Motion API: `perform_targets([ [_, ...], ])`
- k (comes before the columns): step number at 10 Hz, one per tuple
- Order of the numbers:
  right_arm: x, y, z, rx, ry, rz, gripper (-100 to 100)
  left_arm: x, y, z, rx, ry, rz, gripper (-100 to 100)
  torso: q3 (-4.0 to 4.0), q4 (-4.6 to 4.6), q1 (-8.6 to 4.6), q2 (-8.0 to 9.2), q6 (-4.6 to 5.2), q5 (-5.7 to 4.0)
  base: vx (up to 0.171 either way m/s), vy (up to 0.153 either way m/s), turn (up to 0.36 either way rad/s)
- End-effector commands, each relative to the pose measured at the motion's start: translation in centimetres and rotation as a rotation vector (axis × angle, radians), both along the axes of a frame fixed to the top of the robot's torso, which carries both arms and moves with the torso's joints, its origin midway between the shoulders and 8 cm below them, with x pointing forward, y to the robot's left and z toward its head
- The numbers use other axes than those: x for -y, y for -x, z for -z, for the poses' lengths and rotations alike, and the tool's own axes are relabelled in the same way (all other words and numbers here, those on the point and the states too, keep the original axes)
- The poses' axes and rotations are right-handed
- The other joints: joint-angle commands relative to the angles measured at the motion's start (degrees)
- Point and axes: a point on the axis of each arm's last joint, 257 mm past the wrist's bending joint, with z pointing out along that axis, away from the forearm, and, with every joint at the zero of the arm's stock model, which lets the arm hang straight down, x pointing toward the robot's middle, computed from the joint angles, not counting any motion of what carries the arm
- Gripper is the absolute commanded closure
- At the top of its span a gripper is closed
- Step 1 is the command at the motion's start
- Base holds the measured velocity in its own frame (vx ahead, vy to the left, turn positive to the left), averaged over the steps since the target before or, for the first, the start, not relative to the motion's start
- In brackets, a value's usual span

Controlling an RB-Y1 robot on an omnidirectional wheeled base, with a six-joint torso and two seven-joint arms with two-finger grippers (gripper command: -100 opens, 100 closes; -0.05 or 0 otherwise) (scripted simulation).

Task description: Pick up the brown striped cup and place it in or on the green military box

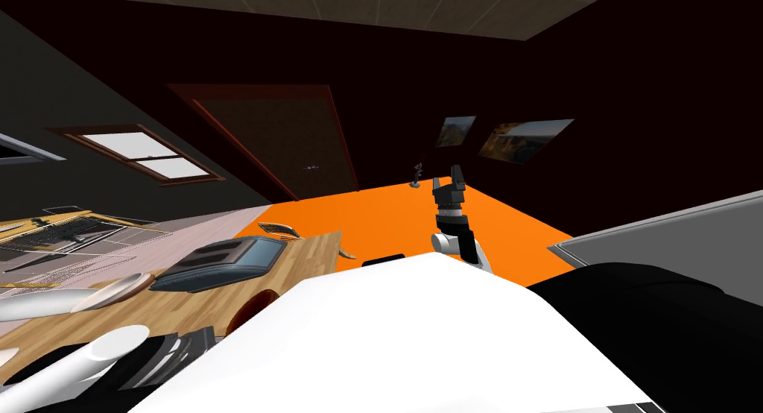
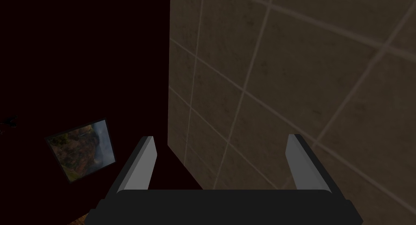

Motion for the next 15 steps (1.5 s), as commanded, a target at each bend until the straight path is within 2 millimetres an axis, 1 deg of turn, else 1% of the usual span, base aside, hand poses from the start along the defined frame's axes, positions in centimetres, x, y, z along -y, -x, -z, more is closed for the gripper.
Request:
perform_targets([
  [1, 0.0, 0.0, 0.0, 0.0, 0.0, 0.0, 0, -1.1, 0.1, -0.9, -0.008, -0.011, -0.016, 100, 0.0, 0.0, 0.0, 0.0, 0.0, 0.0, -0.076, -0.001, -0.028],
  [3, 0.0, 0.0, 0.0, 0.0, 0.0, 0.0, 0, -2.2, 0.1, -2.0, -0.016, -0.019, -0.026, 100, 0.06, 0.02, -0.08, 0.1, -0.04, -0.07, -0.089, -0.009, -0.014],
  [4, 0.0, 0.0, 0.0, 0.0, 0.0, 0.0, 0, -2.4, 0.3, -2.1, -0.017, -0.023, -0.03, 100, 0.06, 0.03, -0.1, 0.09, -0.02, -0.12, -0.062, -0.003, -0.008],
  [8, 0.0, 0.0, 0.0, 0.0, 0.0, 0.0, 0, -4.6, 0.6, -4.6, -0.04, -0.037, -0.033, 100, 0.08, 0.04, -0.28, 0.11, -0.03, -0.24, -0.082, -0.017, 0.001],
  [11, 0.0, 0.0, 0.0, 0.0, 0.0, 0.0, 0, -5.9, 0.9, -6.6, -0.059, -0.04, -0.017, 100, 0.16, 0.07, -0.34, 0.27, -0.09, -0.34, -0.105, -0.003, 0.017],
  [15, 0.0, 0.0, 0.0, 0.0, 0.0, 0.0, 0, -7.1, 1.2, -9.2, -0.082, -0.036, 0.018, 100, 0.37, 0.0, -0.35, 0.72, -0.81, -0.54, -0.093, -0.004, 0.023],
])
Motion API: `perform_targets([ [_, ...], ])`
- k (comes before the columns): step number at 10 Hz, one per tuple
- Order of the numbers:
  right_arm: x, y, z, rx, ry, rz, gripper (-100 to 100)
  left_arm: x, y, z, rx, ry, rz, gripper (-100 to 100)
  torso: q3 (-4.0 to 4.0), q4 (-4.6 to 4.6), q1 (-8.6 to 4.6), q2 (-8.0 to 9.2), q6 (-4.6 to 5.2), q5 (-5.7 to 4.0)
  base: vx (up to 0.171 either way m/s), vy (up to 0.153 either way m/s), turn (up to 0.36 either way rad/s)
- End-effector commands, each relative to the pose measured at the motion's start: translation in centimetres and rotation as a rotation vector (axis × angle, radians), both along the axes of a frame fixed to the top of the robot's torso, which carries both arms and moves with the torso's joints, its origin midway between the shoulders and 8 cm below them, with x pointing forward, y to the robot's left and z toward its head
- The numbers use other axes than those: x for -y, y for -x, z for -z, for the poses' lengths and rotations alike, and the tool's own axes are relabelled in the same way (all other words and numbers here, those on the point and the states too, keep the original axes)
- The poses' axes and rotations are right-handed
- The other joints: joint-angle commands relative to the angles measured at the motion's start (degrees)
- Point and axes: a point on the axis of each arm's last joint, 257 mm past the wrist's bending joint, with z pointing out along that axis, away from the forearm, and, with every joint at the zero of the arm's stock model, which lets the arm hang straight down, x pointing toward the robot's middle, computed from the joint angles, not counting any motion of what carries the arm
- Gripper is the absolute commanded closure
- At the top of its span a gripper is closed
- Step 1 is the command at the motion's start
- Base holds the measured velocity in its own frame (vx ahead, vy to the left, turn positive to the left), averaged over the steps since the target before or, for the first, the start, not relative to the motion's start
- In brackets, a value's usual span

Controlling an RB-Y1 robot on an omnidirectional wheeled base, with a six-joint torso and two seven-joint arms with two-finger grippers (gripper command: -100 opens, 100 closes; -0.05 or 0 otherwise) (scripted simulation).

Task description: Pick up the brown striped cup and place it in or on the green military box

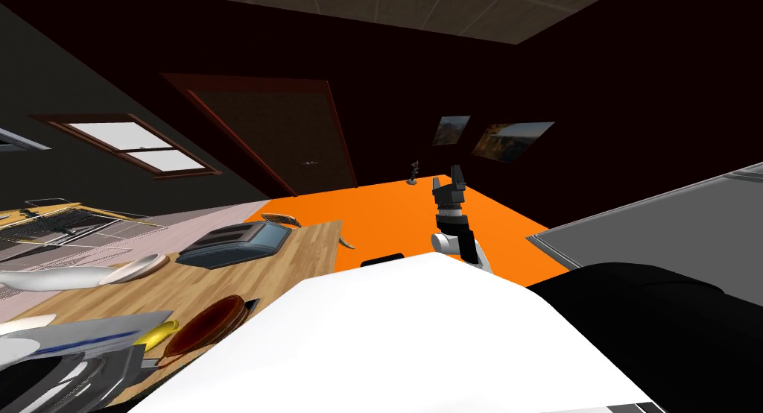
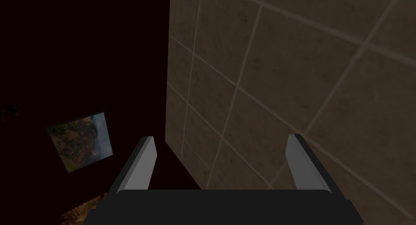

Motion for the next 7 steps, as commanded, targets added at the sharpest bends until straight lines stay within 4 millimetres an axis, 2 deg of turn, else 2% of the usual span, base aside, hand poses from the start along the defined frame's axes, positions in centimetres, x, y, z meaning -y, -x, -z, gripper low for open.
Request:
perform_targets([
  [1, 0.0, 0.0, 0.0, 0.0, 0.0, 0.0, 0, -0.3, 0.5, -1.2, -0.02, 0.002, 0.015, 100, 0.0, 0.0, 0.0, 0.0, 0.0, 0.0, -0.09, 0.007, 0.045],
  [5, 0.0, 0.0, 0.0, 0.0, 0.0, 0.0, 0, -1.1, 0.7, -3.6, -0.029, 0.01, 0.046, 100, 0.32, 0.06, 0.14, 0.59, -0.4, -0.03, -0.098, 0.017, 0.046],
  [7, 0.0, 0.0, 0.0, 0.0, 0.0, 0.0, 0, -1.2, 0.7, -4.1, -0.03, 0.011, 0.051, 100, 0.23, 0.03, 0.12, 0.41, -0.33, -0.07, -0.038, 0.021, 0.014],
])
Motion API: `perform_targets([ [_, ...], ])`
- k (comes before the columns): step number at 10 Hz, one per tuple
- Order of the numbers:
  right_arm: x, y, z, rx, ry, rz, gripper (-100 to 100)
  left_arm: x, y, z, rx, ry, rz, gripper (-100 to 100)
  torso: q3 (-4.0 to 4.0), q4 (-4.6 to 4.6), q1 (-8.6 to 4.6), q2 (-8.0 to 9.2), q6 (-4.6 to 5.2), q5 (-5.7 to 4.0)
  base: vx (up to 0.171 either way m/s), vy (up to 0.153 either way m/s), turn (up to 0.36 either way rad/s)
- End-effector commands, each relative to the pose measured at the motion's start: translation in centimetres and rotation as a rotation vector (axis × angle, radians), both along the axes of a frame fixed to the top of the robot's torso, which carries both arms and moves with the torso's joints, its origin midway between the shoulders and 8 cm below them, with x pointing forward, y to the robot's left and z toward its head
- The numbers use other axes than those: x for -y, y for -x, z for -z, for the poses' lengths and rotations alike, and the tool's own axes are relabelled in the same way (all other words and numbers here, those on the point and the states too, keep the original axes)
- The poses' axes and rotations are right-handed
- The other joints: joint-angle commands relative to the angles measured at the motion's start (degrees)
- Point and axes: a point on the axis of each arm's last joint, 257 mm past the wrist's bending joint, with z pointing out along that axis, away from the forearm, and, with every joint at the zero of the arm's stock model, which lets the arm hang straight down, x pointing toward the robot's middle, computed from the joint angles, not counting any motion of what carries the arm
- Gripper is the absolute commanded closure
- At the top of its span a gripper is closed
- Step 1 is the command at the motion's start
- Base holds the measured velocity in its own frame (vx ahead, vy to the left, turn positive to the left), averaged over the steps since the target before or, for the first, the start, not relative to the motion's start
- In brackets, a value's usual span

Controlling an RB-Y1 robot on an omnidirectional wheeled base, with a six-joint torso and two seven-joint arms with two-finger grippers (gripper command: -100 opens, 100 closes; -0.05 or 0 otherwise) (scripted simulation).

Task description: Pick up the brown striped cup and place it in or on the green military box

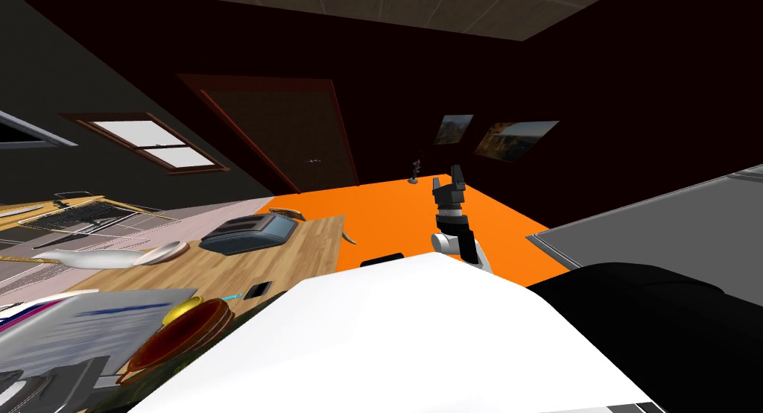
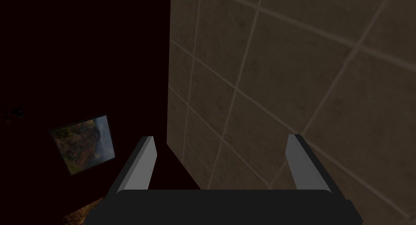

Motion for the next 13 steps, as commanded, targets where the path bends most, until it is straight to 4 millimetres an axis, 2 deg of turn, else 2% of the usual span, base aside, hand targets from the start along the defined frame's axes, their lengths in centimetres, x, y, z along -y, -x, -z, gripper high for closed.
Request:
perform_targets([
  [1, 0.0, 0.0, 0.0, 0.0, 0.0, 0.0, 0, -0.3, -0.1, -0.8, 0.0, 0.002, 0.01, 100, 0.0, 0.0, 0.0, 0.0, 0.0, 0.0, -0.037, 0.035, 0.02],
  [4, 0.0, 0.0, 0.0, 0.0, 0.0, 0.0, 0, -0.5, -0.1, -1.8, 0.003, 0.002, 0.018, 100, -0.02, -0.01, -0.06, -0.03, 0.03, -0.1, -0.041, 0.034, 0.009],
  [5, 0.0, 0.0, 0.0, 0.0, 0.0, 0.0, 0, -0.5, -0.1, -1.6, 0.004, 0.001, 0.014, 100, 0.0, 0.0, -0.05, 0.0, 0.04, -0.12, -0.021, 0.024, 0.002],
  [6, 0.0, 0.0, 0.0, 0.0, 0.0, 0.0, 0, -0.5, -0.1, -1.7, 0.003, 0.002, 0.015, -100, -0.04, -0.01, -0.14, -0.07, 0.06, -0.11, 0.0, 0.0, 0.0],
  [10, 0.0, 0.0, 0.0, 0.0, 0.0, 0.0, 0, -0.5, -0.1, -1.7, 0.003, 0.002, 0.015, -100, -0.12, -0.05, -0.27, -0.2, 0.08, -0.15, 0.0, 0.0, 0.0],
  [11, 0.0, 0.0, 0.0, 0.0, 0.0, 0.0, 0, -0.5, -0.1, -1.7, 0.003, 0.002, 0.015, 0, -0.12, -0.05, -0.27, -0.2, 0.08, -0.15, 0.0, 0.0, 0.0],
  [12, 0.0, 0.0, 0.0, 0.0, 0.0, 0.0, 0, 0.0, 0.0, -2.6, -0.009, 0.025, 0.022, -100, -0.12, -0.05, -0.27, -0.2, 0.08, -0.15, 0.045, 0.038, -0.057],
  [13, 0.0, 0.0, 0.0, 0.0, 0.0, 0.0, 0, 0.3, 0.0, -2.9, -0.014, 0.034, 0.024, -100, -0.19, -0.08, -0.16, -0.34, 0.1, -0.15, 0.095, 0.073, -0.068],
])
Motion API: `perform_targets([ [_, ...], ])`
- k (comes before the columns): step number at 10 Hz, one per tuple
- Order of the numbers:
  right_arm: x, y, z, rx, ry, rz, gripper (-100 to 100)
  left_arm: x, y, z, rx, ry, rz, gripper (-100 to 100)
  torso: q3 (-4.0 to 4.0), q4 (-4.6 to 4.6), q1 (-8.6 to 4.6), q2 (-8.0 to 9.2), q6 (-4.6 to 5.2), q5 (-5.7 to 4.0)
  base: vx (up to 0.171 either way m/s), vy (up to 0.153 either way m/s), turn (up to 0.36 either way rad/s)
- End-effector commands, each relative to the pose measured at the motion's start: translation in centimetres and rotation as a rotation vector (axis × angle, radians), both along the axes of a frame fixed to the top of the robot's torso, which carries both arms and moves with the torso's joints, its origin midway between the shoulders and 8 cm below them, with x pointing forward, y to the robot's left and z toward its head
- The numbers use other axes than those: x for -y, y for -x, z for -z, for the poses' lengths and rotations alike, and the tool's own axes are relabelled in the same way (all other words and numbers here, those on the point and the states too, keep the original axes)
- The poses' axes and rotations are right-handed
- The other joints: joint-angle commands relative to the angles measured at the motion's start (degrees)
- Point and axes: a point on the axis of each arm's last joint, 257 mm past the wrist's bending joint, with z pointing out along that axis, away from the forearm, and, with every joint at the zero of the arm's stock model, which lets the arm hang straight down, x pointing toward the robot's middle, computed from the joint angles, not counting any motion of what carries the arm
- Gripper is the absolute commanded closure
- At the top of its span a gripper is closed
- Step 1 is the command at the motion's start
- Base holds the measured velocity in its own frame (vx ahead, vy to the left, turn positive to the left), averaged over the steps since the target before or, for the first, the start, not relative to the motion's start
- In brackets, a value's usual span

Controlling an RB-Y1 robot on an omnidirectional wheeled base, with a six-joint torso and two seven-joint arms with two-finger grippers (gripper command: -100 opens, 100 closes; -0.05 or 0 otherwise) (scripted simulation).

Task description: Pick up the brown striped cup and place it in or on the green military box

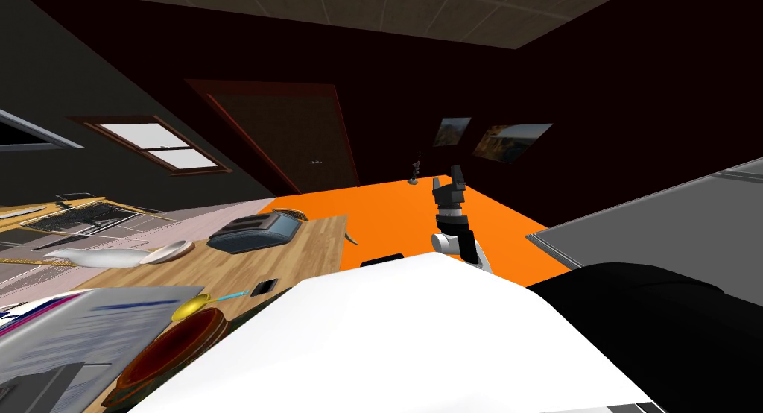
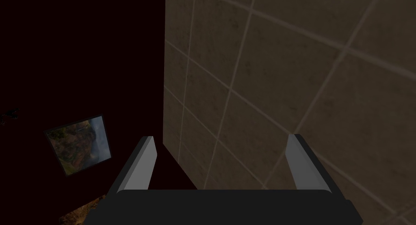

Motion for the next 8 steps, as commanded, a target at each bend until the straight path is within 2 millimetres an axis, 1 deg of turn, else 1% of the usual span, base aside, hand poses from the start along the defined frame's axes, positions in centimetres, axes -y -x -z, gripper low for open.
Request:
perform_targets([
  [1, 0.0, 0.0, 0.0, 0.0, 0.0, 0.0, 0, 0.42, 0.0, -0.54, -0.009, 0.018, 0.005, -100, 0.0, 0.0, 0.0, 0.0, 0.0, 0.0, 0.078, 0.079, -0.043],
  [2, 0.0, 0.0, 0.0, 0.0, 0.0, 0.0, 0, 0.27, -0.01, -0.35, -0.005, 0.011, 0.003, -100, -0.01, -0.01, 0.05, -0.01, 0.0, 0.02, 0.027, 0.036, -0.013],
  [3, 0.0, 0.0, 0.0, 0.0, 0.0, 0.0, 0, 0.33, 0.0, -0.39, -0.006, 0.013, 0.003, 0, 0.06, 0.02, -0.06, 0.13, -0.02, 0.02, 0.006, 0.006, -0.001],
  [8, 0.0, 0.0, 0.0, 0.0, 0.0, 0.0, 0, 0.32, -0.01, -0.39, -0.006, 0.013, 0.003, 0, 0.18, 0.07, -0.23, 0.31, -0.03, -0.04, 0.0, 0.0, 0.0],
])
